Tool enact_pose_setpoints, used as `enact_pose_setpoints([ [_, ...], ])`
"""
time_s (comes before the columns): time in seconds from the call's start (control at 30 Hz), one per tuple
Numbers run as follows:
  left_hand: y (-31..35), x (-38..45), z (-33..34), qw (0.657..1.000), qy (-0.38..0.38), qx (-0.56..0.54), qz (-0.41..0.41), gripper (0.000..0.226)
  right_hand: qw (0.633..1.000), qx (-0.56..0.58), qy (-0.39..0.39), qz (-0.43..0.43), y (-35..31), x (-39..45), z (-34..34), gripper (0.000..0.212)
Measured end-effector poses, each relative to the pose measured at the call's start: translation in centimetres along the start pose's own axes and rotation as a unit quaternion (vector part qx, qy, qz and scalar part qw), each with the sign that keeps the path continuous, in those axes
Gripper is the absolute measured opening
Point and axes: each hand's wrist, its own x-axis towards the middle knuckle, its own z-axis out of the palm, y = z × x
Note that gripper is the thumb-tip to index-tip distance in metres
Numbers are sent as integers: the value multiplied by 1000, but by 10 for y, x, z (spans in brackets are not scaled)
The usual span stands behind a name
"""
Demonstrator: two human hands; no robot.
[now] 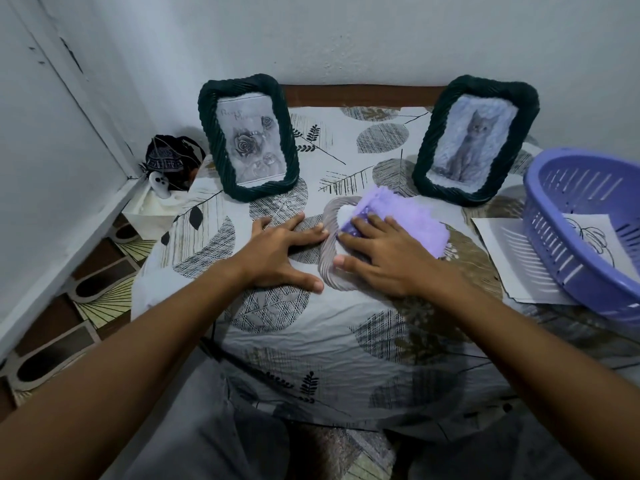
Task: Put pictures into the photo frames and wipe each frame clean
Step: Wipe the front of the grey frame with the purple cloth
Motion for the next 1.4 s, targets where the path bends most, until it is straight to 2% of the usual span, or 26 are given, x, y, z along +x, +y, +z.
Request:
enact_pose_setpoints([
  [0.1, -1, 0, 1, 1000, 0, -4, 3, 121, 999, 29, -14, -37, 5, -33, -6, 73],
  [0.17, -2, 1, 1, 1000, -4, -6, 4, 121, 999, 16, -4, -29, 16, -44, -10, 79],
  [0.27, -1, 0, -1, 1000, -10, -5, 5, 118, 1000, -18, 5, 2, 27, -27, -12, 89],
  [0.4, 0, 0, -1, 1000, -11, 0, 3, 116, 1000, 4, 2, 22, 27, 13, -9, 73],
  [0.63, 0, 0, -1, 1000, -14, -7, 0, 115, 996, 74, -10, -57, 15, -38, 2, 75],
  [0.73, 0, 0, -1, 1000, -10, -19, 0, 118, 993, 113, 6, -32, 19, -58, -5, 73],
  [0.83, 1, 0, -2, 1000, -12, -24, -7, 120, 998, 50, 37, 29, 26, -66, -17, 82],
  [0.97, 4, -1, -4, 999, -16, -32, -15, 120, 999, -7, -9, 50, 29, -74, -23, 69],
  [1.17, 10, -2, -8, 999, -26, -30, -32, 124, 999, -3, 2, 34, 26, -76, -27, 36],
  [1.23, 14, -2, -11, 998, -35, -27, -41, 125, 999, 20, 22, 32, 27, -75, -27, 29],
  [1.3, 18, -2, -14, 997, -40, -27, -54, 122, 995, 76, 59, 36, 29, -72, -31, 32],
  [1.37, 20, -2, -14, 997, -32, -50, -55, 115, 979, 183, 68, 52, 30, -71, -44, 40],
  [1.4, 22, -3, -14, 994, -19, -95, -56, 110, 960, 265, 61, 62, 30, -72, -52, 43],
])
